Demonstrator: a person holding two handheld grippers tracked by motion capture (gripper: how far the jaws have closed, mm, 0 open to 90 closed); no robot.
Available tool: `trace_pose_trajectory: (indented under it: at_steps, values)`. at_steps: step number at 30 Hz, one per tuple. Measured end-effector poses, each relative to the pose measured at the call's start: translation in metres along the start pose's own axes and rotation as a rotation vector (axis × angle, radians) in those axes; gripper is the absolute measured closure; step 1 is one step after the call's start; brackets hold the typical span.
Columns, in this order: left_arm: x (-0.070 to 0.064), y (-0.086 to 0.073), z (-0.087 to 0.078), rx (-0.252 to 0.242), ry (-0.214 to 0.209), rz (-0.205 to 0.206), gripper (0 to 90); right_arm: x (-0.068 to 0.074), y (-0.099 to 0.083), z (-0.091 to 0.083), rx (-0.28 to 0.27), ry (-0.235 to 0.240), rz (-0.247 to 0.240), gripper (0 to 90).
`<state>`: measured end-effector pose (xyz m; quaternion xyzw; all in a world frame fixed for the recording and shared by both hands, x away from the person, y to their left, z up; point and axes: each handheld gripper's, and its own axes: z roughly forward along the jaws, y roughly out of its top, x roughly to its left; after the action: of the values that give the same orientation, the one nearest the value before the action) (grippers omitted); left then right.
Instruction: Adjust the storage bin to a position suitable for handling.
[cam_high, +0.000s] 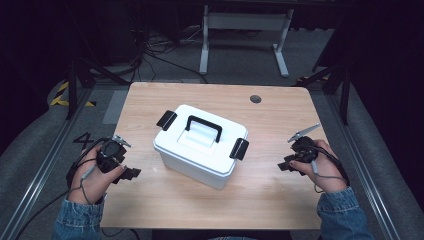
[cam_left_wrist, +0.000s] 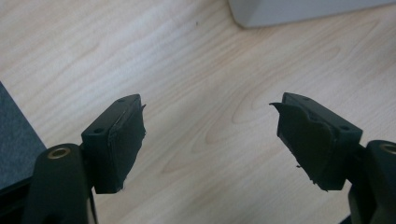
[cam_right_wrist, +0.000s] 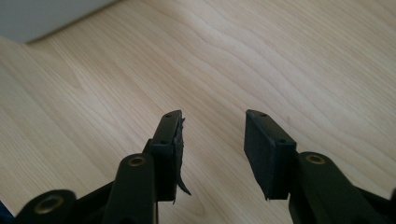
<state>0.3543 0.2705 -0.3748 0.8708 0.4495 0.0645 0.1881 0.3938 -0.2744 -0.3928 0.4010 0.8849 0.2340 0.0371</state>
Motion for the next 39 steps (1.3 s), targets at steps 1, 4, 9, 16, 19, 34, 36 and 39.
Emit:
trace_pose_trajectory:
  at_steps: [1, 4, 9, 16, 19, 34, 36, 39]
  values:
    - [0.000, 0.001, -0.001, -0.014, 0.005, 0.006, 24.1, 0.000, 0.000, -0.001, -0.018, 0.011, -0.008, 56.6]
    - [-0.002, 0.003, -0.002, -0.032, -0.008, 0.013, 24.2, 0.003, 0.003, -0.004, -0.058, 0.027, -0.011, 56.3]
    - [-0.002, 0.003, 0.000, -0.015, -0.018, 0.019, 24.5, 0.009, 0.009, -0.010, -0.112, 0.056, -0.034, 54.6]
    - [-0.002, 0.003, -0.001, -0.018, -0.020, 0.014, 24.6, 0.018, 0.021, -0.014, -0.098, 0.078, -0.037, 54.2]
    - [-0.002, 0.004, 0.000, -0.019, -0.019, 0.019, 24.6, 0.023, 0.029, -0.018, -0.108, 0.081, -0.041, 57.0]
    - [-0.003, 0.006, 0.001, -0.009, -0.028, 0.044, 24.0, 0.054, 0.079, -0.045, -0.183, 0.105, -0.130, 62.2]
    - [-0.002, 0.006, 0.000, -0.010, -0.027, 0.046, 24.0, 0.058, 0.086, -0.047, -0.188, 0.106, -0.142, 62.3]
    - [-0.001, 0.006, 0.000, -0.009, -0.027, 0.037, 23.7, 0.062, 0.094, -0.049, -0.189, 0.113, -0.155, 62.6]
